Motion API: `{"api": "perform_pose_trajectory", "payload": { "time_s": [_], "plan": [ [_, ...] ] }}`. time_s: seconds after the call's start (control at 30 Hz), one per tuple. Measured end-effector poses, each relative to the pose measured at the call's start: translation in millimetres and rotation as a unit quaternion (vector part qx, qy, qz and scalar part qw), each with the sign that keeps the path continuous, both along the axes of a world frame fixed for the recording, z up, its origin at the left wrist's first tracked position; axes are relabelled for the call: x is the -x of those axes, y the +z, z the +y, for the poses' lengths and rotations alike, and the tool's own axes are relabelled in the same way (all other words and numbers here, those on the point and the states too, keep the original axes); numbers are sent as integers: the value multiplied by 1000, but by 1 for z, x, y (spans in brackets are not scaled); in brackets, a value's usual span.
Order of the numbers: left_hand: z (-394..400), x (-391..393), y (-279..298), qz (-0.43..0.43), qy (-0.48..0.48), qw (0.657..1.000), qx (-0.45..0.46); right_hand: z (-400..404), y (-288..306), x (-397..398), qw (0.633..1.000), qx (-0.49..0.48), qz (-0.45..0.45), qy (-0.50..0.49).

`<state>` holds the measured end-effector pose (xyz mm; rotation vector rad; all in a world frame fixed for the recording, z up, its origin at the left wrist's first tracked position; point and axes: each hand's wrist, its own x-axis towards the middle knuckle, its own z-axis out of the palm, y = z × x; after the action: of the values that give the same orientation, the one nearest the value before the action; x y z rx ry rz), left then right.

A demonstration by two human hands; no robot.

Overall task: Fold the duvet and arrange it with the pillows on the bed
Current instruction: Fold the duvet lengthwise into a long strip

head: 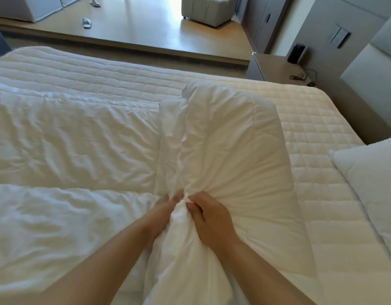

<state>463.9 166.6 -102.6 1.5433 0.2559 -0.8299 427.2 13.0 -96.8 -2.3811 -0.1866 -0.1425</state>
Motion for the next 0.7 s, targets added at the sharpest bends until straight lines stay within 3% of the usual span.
{"api": "perform_pose_trajectory", "payload": {
  "time_s": [0.1,0.2,0.23,0.33,0.43,0.57,0.63,0.7],
  "plan": [
    [-6,20,-1,-10,13,1000,21,9,14,-1,999,-8,-40,14],
    [12,27,-2,95,25,995,3,9,-10,3,993,97,46,51],
    [20,20,-3,95,14,994,-59,8,-20,5,987,126,77,56],
    [28,-23,1,-46,-17,984,-170,13,-33,7,987,132,78,41],
    [27,-90,13,-135,84,981,-114,19,-41,13,991,116,47,40],
    [3,-169,28,-155,118,978,-71,28,-62,26,994,105,31,24],
    [-19,-188,36,-257,95,959,-70,31,-80,26,992,129,9,6],
    [-40,-197,38,-384,31,918,-97,31,-94,20,990,144,-2,-3]
  ]
}}
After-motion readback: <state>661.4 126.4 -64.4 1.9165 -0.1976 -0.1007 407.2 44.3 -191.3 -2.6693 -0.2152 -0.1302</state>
